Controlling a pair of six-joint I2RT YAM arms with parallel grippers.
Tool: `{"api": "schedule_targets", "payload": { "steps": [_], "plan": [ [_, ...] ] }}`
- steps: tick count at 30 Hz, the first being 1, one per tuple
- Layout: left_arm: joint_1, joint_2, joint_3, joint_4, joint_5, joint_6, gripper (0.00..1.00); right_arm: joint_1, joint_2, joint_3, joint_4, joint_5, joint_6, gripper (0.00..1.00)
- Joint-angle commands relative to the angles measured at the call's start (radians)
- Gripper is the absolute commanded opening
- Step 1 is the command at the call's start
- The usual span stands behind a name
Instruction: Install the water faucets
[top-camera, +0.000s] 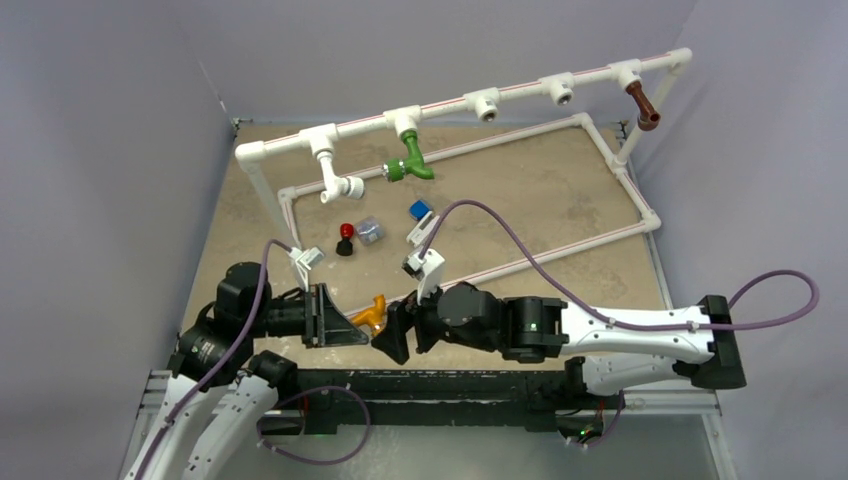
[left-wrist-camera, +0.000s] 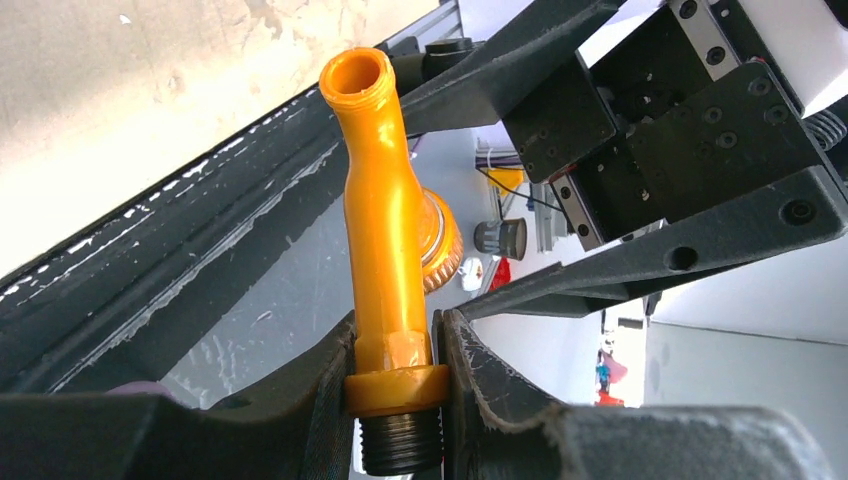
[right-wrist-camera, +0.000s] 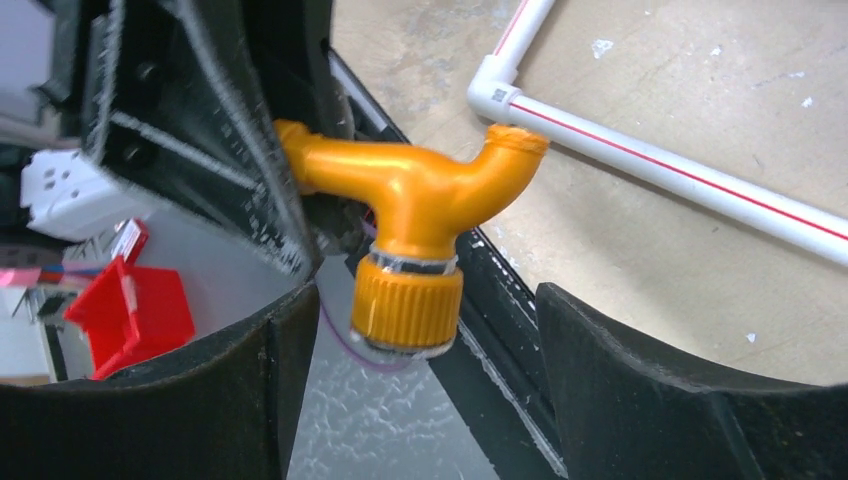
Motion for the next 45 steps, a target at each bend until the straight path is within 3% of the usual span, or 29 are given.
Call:
{"api": "schedule_targets", "payload": {
  "steps": [1,15,22,26,37,45],
  "plan": [
    [-0.003,-0.015,-0.025,0.126,0.052,-0.069,0.00,0.004,-0.088,-0.045,0.125,-0.094,-0.157,0.82],
    [-0.002,0.015,-0.013,0.287,0.195,-0.130,0.00,0.004,-0.249,-0.115,0.312,-0.331,-0.682,0.89],
    [-0.003,0.019,0.006,0.324,0.238,-0.173,0.00,0.004,-0.291,-0.129,0.311,-0.378,-1.002,0.92],
    [-0.003,0.017,0.011,0.400,0.276,-0.238,0.00,0.005,-0.272,-0.118,0.264,-0.339,-1.141,0.92],
    [-0.002,0.018,0.012,0.522,0.348,-0.391,0.00,0.020,-0.339,-0.180,0.336,-0.240,-1.453,0.90],
    [-0.003,0.013,-0.020,0.650,0.379,-0.511,0.00,0.081,-0.323,-0.221,0.492,-0.094,-1.724,0.86]
  ]
}}
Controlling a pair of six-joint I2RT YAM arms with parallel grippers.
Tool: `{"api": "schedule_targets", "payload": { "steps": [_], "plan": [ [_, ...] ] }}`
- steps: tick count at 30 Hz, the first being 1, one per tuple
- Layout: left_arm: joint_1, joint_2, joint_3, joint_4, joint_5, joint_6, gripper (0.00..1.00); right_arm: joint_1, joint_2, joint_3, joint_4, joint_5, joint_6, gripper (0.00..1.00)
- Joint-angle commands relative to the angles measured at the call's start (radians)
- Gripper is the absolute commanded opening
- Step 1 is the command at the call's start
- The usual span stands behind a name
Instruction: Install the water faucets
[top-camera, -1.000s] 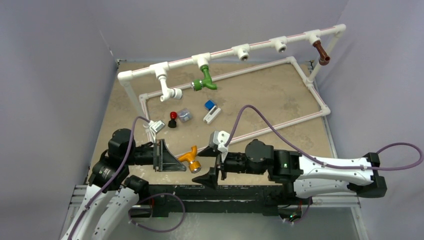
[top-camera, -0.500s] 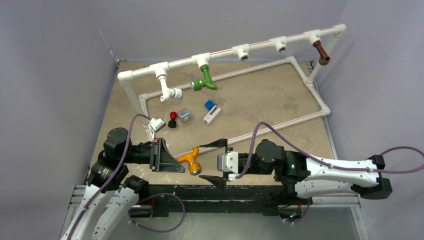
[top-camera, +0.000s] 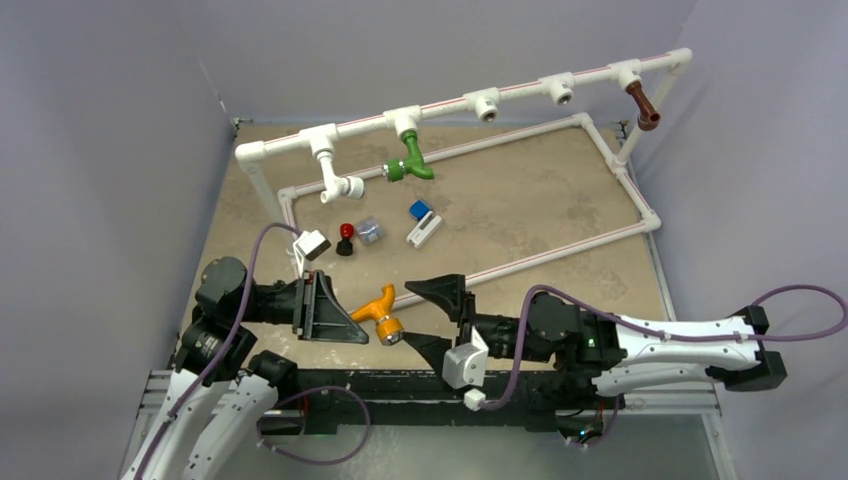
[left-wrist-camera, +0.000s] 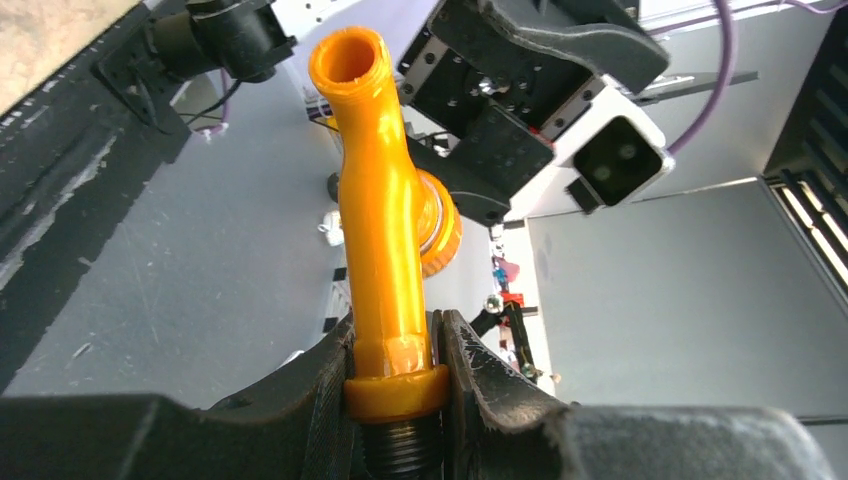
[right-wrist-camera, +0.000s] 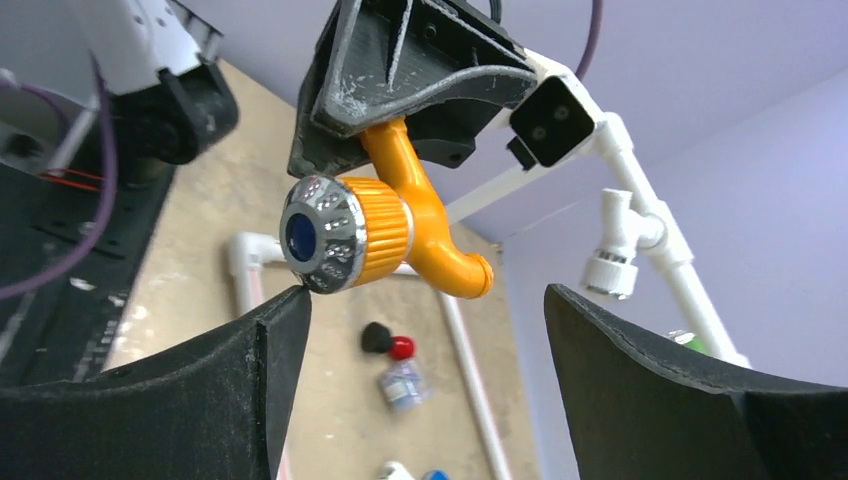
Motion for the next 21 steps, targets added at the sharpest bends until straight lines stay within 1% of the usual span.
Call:
{"api": "schedule_targets", "payload": {
  "steps": [1,3,6,10,16,21],
  "plan": [
    [-0.004,-0.005,-0.006,0.148,0.071,-0.105,0.00,0.021,0.017,-0.033,0.162,0.156,-0.249,0.85],
    [-0.003,-0.001,-0.002,0.163,0.079,-0.121,0.00,0.027,0.038,-0.033,0.172,0.189,-0.320,0.83],
    [-0.003,0.007,0.025,0.141,0.080,-0.112,0.00,0.040,0.054,-0.044,0.222,0.226,-0.399,0.81],
    [-0.004,0.006,0.041,0.111,0.079,-0.093,0.00,0.063,0.060,-0.055,0.305,0.229,-0.470,0.79],
    [-0.004,0.007,0.036,0.109,0.083,-0.094,0.00,0.124,0.108,-0.073,0.418,0.248,-0.581,0.71],
    [-0.004,0.006,0.036,0.107,0.088,-0.094,0.00,0.133,0.142,-0.059,0.417,0.230,-0.624,0.65]
  ]
}}
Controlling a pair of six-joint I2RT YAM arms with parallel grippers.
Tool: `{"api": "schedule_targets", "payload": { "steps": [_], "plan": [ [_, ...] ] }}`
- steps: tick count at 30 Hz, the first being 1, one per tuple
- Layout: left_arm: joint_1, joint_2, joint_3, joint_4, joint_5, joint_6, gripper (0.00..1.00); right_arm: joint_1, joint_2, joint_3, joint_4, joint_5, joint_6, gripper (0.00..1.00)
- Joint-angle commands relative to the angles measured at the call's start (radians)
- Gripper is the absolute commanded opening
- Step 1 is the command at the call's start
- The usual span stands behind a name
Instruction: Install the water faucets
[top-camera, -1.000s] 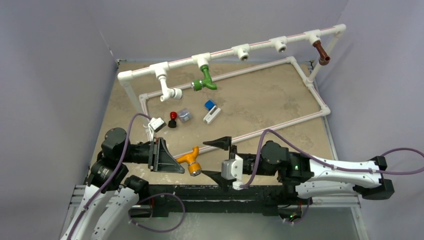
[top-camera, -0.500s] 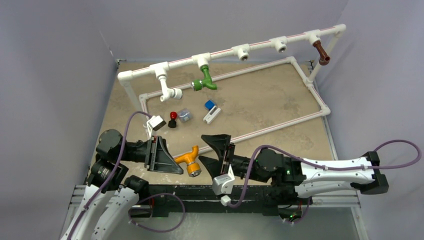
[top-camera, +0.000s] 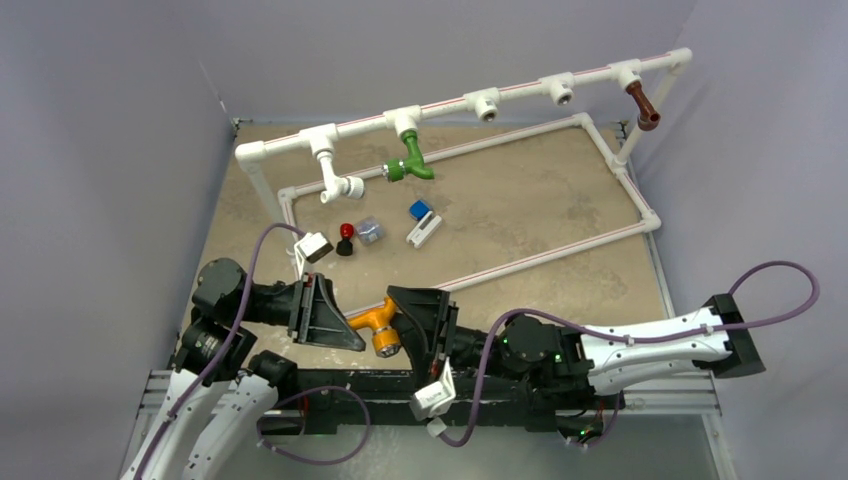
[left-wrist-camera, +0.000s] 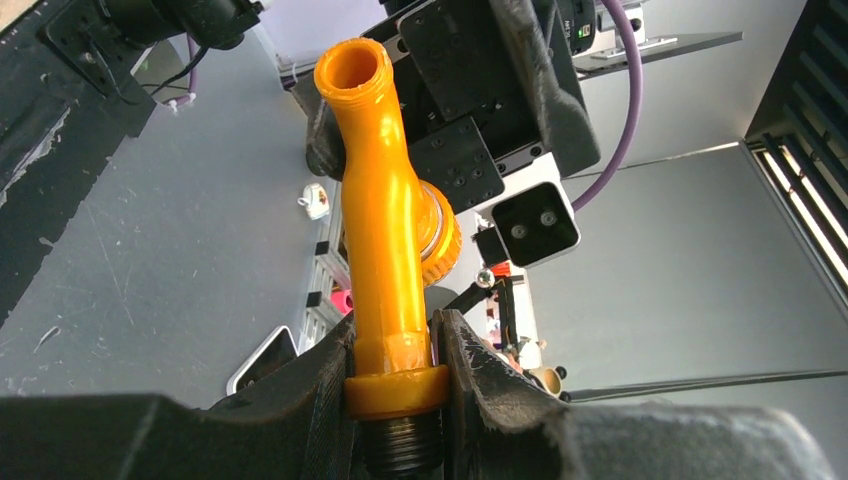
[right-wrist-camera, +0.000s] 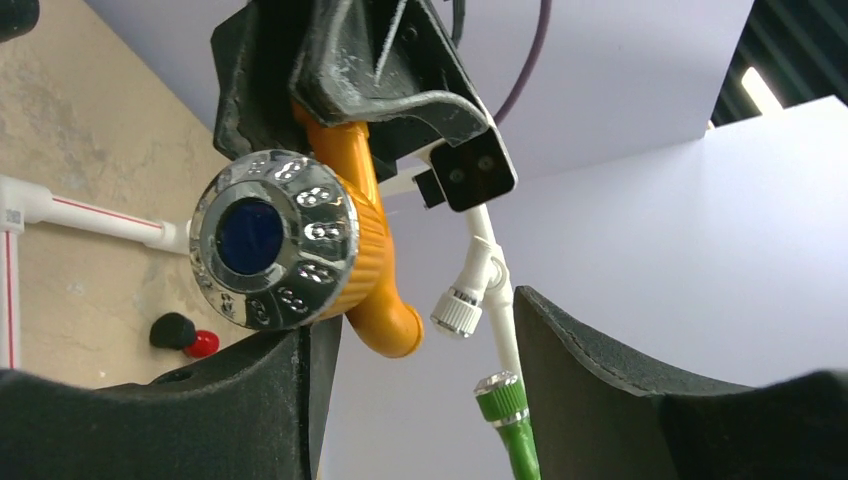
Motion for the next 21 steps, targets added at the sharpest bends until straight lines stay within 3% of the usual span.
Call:
{"api": "schedule_targets", "payload": {
  "steps": [1,9,17,21],
  "plan": [
    [-0.003,0.004,0.035,0.023,0.021,-0.007,0.00,0.011,0.024,0.013,0.089,0.002,-0.092,0.63],
    [-0.002,0.003,0.032,0.014,0.030,0.000,0.00,0.012,0.063,0.019,0.096,0.003,-0.134,0.44],
    [-0.002,0.008,0.033,-0.012,0.024,0.020,0.00,0.022,0.073,0.029,0.082,0.024,-0.110,0.03],
    [-0.003,0.014,0.048,-0.052,0.014,0.060,0.00,0.025,0.056,0.018,0.080,0.028,-0.076,0.00]
  ]
}}
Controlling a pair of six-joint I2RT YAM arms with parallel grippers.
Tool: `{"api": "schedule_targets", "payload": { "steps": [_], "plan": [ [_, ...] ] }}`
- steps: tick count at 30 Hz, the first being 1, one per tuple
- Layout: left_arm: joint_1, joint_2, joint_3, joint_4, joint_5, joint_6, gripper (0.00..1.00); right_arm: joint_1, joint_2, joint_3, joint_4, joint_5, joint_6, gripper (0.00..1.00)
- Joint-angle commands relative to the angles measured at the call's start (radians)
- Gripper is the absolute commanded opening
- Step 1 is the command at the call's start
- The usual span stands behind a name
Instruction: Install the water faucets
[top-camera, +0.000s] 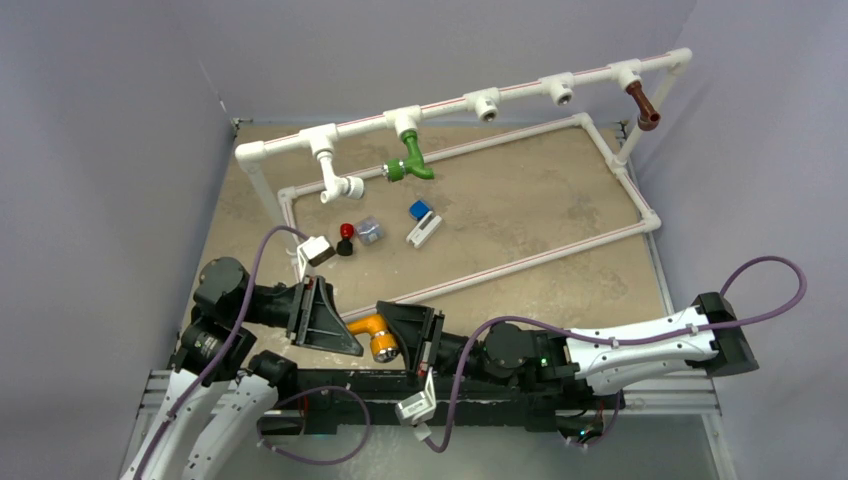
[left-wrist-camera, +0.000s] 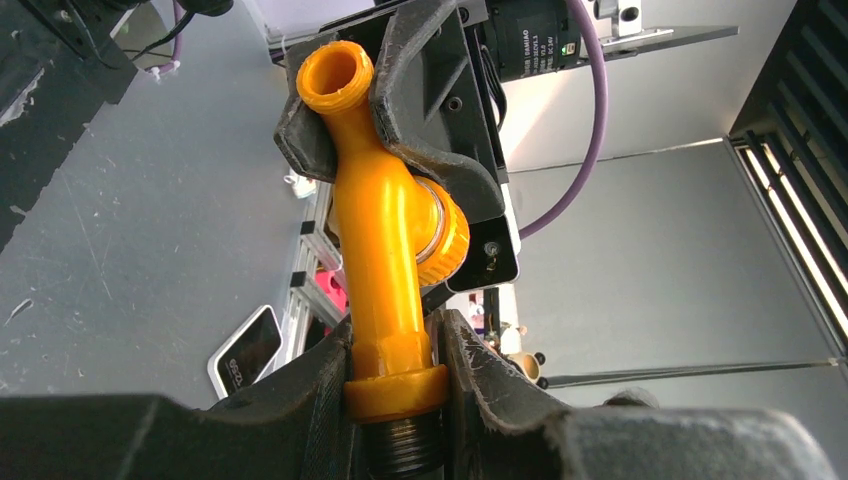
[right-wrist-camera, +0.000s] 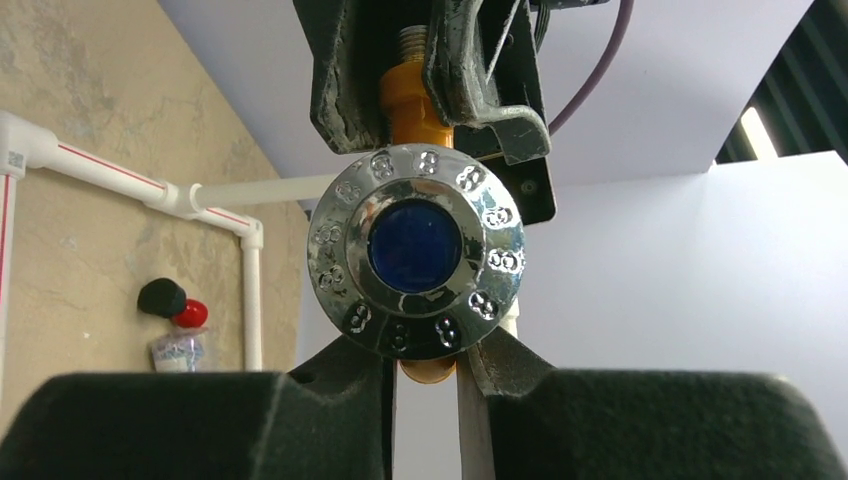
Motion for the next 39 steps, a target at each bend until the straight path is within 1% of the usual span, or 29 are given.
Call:
{"api": "schedule_targets", "payload": {
  "steps": [1,2,3,5,8,9,11,13,15,18,21,23,24,26,33,35,37,39],
  "plan": [
    [-0.003,0.014,0.055,-0.038,-0.024,0.085,0.04,0.008,-0.030,0.015,0.083,0.002,0.051,0.00],
    [-0.003,0.018,0.067,-0.061,-0.030,0.104,0.08,0.008,-0.034,0.011,0.081,0.003,0.062,0.00],
    [-0.003,0.021,0.082,-0.086,-0.037,0.130,0.14,0.009,-0.039,0.008,0.078,0.005,0.075,0.00],
    [-0.003,0.032,0.122,-0.149,-0.054,0.191,0.29,0.009,-0.050,0.006,0.061,0.006,0.108,0.00],
    [-0.002,0.059,0.214,-0.294,-0.115,0.320,0.43,0.009,-0.056,0.021,-0.029,0.017,0.199,0.00],
    [-0.003,0.068,0.242,-0.336,-0.132,0.354,0.46,0.009,-0.056,0.027,-0.052,0.023,0.226,0.00],
    [-0.003,0.076,0.280,-0.384,-0.161,0.401,0.49,0.009,-0.057,0.046,-0.100,0.027,0.292,0.00],
    [-0.002,0.072,0.305,-0.420,-0.194,0.443,0.53,0.009,-0.052,0.115,-0.187,-0.020,0.444,0.00],
    [-0.003,0.067,0.345,-0.477,-0.238,0.505,0.57,0.009,-0.039,0.175,-0.258,-0.019,0.575,0.00],
    [-0.002,0.064,0.402,-0.565,-0.312,0.611,0.60,0.007,-0.013,0.238,-0.362,-0.019,0.723,0.00],
    [-0.003,0.052,0.436,-0.609,-0.366,0.698,0.61,-0.006,-0.001,0.265,-0.406,-0.060,0.879,0.00],
    [-0.003,0.043,0.444,-0.626,-0.381,0.731,0.61,-0.043,0.001,0.283,-0.428,-0.140,1.021,0.00],
    [-0.003,0.042,0.446,-0.630,-0.382,0.747,0.61,-0.058,0.001,0.284,-0.431,-0.170,1.060,0.00],
    [-0.003,0.030,0.454,-0.641,-0.390,0.780,0.61,-0.118,-0.004,0.282,-0.443,-0.265,1.188,0.00],
    [-0.003,-0.021,0.462,-0.642,-0.434,0.883,0.61,-0.258,-0.026,0.262,-0.419,-0.544,1.411,0.00],
    [-0.003,-0.029,0.461,-0.652,-0.449,0.906,0.61,-0.269,-0.026,0.255,-0.395,-0.642,1.482,0.00],
    [-0.003,-0.032,0.463,-0.661,-0.469,0.919,0.61,-0.275,-0.012,0.255,-0.384,-0.702,1.551,0.00],
    [-0.003,-0.036,0.461,-0.662,-0.469,0.926,0.61,-0.278,0.009,0.264,-0.386,-0.722,1.614,0.00]
  ]
}}
